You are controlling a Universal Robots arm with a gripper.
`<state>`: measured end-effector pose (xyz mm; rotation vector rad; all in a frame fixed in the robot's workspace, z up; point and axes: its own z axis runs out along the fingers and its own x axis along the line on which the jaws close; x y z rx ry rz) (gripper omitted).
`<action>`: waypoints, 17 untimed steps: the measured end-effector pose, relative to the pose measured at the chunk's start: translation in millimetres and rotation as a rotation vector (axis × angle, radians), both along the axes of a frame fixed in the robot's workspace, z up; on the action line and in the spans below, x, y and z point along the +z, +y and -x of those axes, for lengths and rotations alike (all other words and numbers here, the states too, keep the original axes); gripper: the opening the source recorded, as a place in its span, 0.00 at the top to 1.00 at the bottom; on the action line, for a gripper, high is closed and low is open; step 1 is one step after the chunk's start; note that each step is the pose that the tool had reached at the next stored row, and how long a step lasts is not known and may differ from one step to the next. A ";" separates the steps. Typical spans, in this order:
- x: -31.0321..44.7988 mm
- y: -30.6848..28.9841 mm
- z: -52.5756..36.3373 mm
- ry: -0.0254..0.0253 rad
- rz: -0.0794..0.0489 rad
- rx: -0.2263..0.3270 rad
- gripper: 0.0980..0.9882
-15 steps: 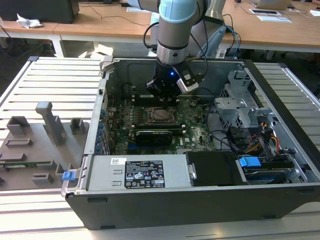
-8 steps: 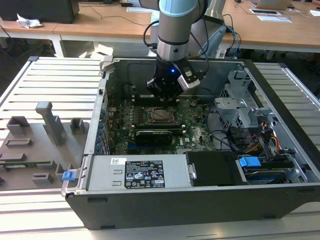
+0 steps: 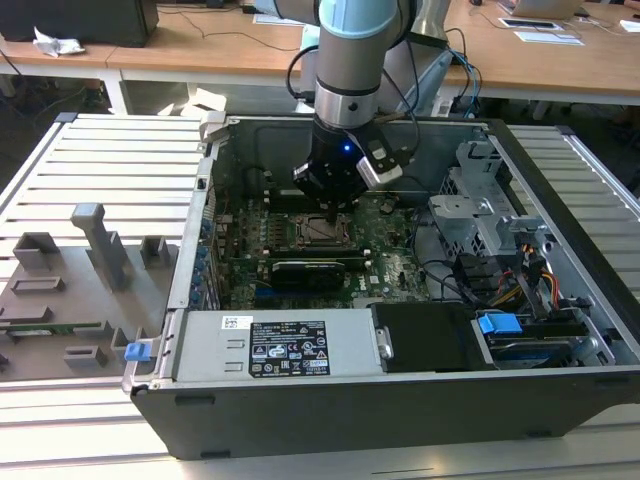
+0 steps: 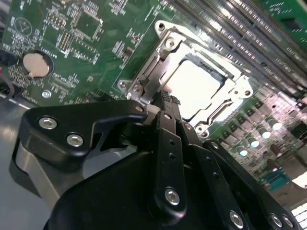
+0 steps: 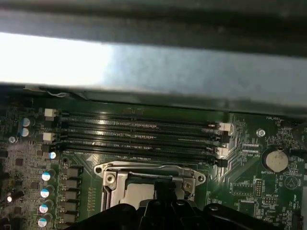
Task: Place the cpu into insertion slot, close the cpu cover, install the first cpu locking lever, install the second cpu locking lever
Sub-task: 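Install the first cpu locking lever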
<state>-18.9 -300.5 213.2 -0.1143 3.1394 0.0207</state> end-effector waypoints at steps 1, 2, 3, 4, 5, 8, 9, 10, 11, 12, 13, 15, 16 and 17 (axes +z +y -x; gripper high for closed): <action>0.0 -1.5 0.0 -0.0001 0.000 0.000 0.99; 0.0 -3.5 0.0 -0.0001 0.000 0.000 0.99; 0.0 -4.8 0.0 -0.0001 0.000 0.000 0.99; 0.0 -7.4 0.0 -0.0001 0.000 0.000 0.99; 0.0 -9.4 0.0 -0.0001 0.000 0.000 0.99; 0.0 -12.1 0.0 -0.0001 0.000 0.000 0.99; 0.1 -12.8 0.0 -0.0001 0.000 0.000 0.99; 0.8 -12.8 0.0 0.0001 0.001 0.000 0.99; 4.0 -12.8 0.0 -0.0001 0.000 0.000 0.99; 7.0 -12.8 0.0 -0.0001 0.000 0.000 0.99; 9.6 -12.8 0.0 -0.0001 0.000 0.000 0.99; 12.4 -12.8 0.0 -0.0001 0.000 0.000 0.99; 14.9 -12.8 0.0 -0.0001 0.000 0.000 0.99; 16.2 -12.8 0.0 -0.0001 0.000 0.000 0.99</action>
